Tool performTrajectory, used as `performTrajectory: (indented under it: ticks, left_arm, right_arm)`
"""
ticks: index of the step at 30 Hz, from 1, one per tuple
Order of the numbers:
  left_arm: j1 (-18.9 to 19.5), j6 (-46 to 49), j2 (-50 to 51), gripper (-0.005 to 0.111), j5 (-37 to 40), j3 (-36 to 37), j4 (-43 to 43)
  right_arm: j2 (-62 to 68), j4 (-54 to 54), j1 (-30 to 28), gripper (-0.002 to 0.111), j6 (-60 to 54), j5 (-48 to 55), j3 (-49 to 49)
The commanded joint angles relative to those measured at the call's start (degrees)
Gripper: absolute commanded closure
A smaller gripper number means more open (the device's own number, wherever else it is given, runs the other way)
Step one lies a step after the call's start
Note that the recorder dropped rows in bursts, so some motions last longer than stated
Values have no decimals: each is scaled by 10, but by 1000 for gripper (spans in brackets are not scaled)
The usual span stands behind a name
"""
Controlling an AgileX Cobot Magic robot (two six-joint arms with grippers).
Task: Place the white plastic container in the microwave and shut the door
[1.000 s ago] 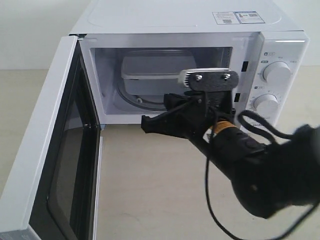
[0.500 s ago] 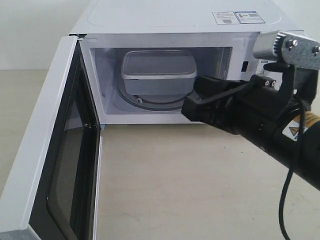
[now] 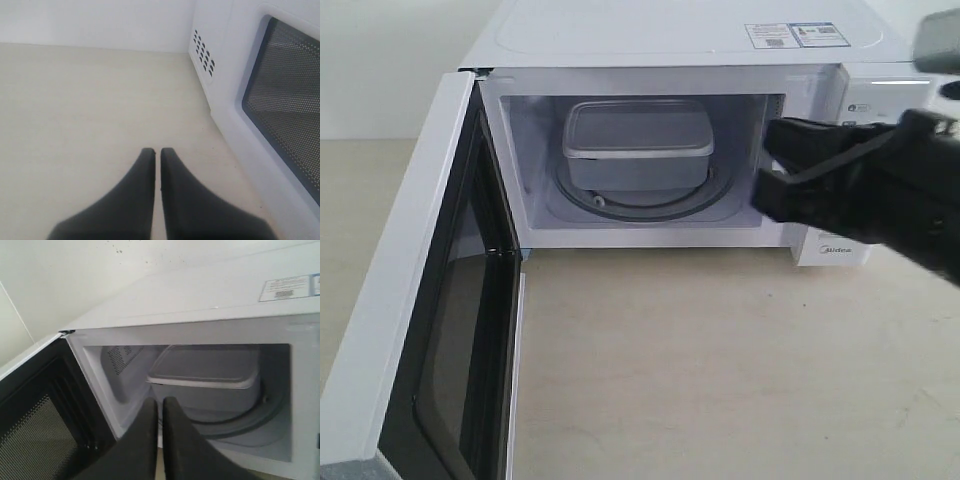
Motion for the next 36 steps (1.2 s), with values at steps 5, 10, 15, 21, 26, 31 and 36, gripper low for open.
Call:
performTrajectory:
  ticks: [5, 10, 15, 21, 26, 31, 36]
  left_arm:
    - [1, -5, -1, 102, 0, 2, 2]
    - [1, -5, -1, 102, 0, 2, 2]
    - [1, -5, -1, 102, 0, 2, 2]
    - [1, -5, -1, 102, 0, 2, 2]
    - [1, -5, -1, 102, 0, 2, 2]
    - [1, -5, -1, 102, 0, 2, 2]
    - [1, -5, -1, 102, 0, 2, 2]
  right_arm:
    - [-270, 1, -268, 108, -112, 290, 3]
    - [-385, 1, -409, 108, -136, 283, 43]
    - [-468, 4, -466, 108, -135, 245, 128]
    - [-539, 13, -464, 108, -117, 218, 229]
    - [-578, 19, -464, 108, -88, 255, 250]
    - [-577, 19, -464, 108, -90, 262, 250]
    - [-577, -73, -464, 108, -21, 305, 250]
